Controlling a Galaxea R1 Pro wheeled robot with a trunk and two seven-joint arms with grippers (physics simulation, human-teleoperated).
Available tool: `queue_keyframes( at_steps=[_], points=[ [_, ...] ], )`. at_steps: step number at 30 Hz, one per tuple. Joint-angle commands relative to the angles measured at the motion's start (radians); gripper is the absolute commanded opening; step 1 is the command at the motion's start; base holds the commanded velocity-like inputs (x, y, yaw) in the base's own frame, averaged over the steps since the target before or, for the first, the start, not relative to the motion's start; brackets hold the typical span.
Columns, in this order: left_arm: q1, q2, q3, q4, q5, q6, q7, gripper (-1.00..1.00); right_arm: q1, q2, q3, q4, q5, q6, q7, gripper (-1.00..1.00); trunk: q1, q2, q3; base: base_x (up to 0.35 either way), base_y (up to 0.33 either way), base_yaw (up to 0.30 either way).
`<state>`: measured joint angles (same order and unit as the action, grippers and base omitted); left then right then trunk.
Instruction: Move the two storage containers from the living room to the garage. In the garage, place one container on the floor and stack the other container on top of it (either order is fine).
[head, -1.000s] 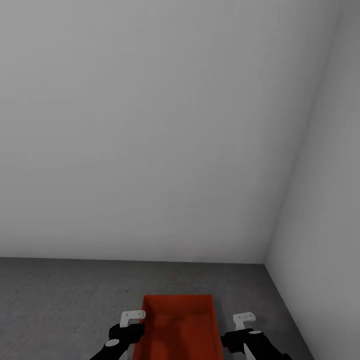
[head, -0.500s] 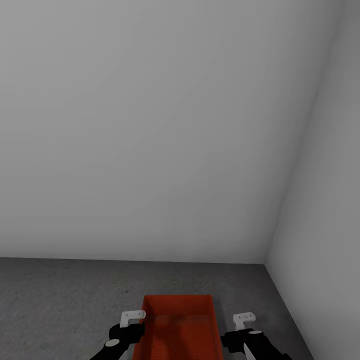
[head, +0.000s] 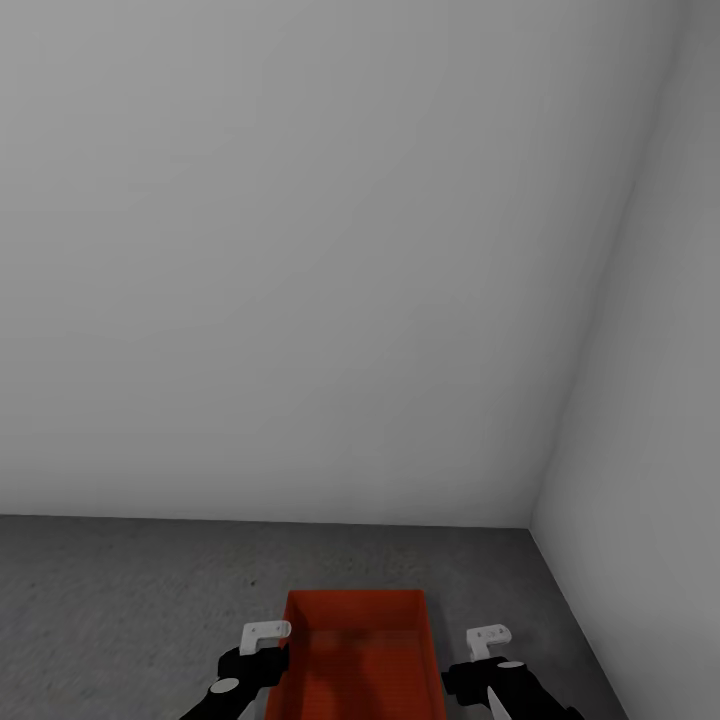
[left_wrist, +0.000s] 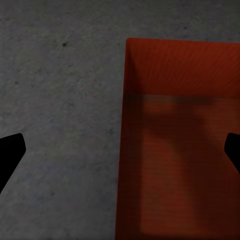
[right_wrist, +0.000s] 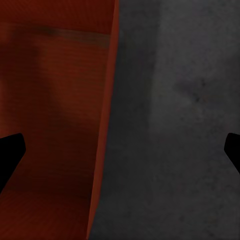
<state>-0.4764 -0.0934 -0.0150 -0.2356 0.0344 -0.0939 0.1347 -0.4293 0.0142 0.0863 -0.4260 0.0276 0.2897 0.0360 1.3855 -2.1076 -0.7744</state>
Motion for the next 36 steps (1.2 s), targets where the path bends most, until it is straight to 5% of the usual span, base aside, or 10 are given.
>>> queue_keyframes(
  at_steps=[1,14,36],
  points=[
    [-0.001,0.000,-0.002,0.001,0.004,-0.004,0.003,1.00,0.000,0.000,0.002,-0.002,0.003,0.006,0.002,1.00,0.000,0.000,-0.001,0.000,0.000,0.000],
    [-0.001,0.000,-0.002,0.000,0.004,-0.004,0.003,1.00,0.000,0.001,0.007,-0.002,0.002,0.008,0.001,1.00,0.000,0.000,-0.001,-0.054,0.000,-0.016],
    [-0.001,0.001,-0.002,0.000,0.004,-0.004,0.000,1.00,0.000,0.000,0.007,-0.002,0.002,0.010,0.002,1.00,0.000,0.000,-0.001,-0.251,0.149,-0.268]
  ],
)
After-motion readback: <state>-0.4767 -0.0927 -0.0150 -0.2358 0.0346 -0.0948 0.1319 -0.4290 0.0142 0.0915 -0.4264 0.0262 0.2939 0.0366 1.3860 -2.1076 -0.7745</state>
